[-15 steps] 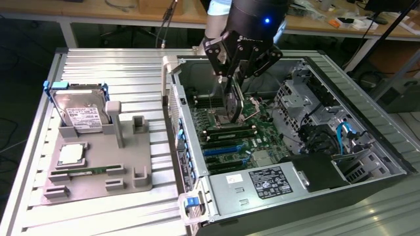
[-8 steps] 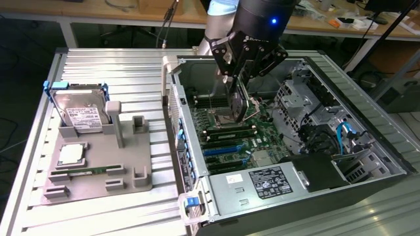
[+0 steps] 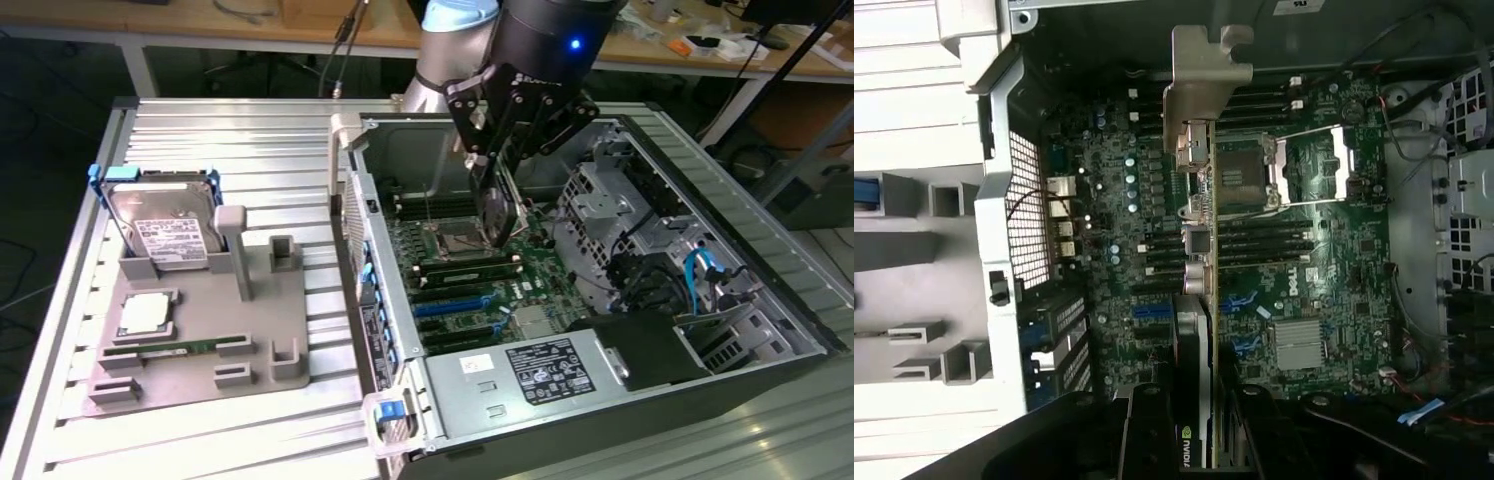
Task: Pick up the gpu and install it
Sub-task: 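Pick up the gpu and move the gpu toward the slot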
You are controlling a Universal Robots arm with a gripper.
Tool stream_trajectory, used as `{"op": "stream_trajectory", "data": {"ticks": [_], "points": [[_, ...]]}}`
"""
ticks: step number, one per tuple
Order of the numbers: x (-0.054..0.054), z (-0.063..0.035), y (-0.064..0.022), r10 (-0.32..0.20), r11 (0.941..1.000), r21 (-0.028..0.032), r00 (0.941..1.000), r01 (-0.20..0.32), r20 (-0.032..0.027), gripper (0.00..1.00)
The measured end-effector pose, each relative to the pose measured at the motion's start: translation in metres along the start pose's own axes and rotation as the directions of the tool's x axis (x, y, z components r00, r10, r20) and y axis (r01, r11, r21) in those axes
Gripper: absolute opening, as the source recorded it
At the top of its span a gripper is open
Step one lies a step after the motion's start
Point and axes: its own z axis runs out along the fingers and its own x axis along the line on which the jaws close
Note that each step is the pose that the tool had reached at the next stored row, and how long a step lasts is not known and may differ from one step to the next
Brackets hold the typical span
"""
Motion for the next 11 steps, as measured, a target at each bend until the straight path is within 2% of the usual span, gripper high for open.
{"op": "stream_trajectory", "data": {"ticks": [11], "points": [[-0.019, 0.0001, 0.0016, 0.0, 1.0, 0.0, 1.0, 0.0, 0.0, 0.27]]}}
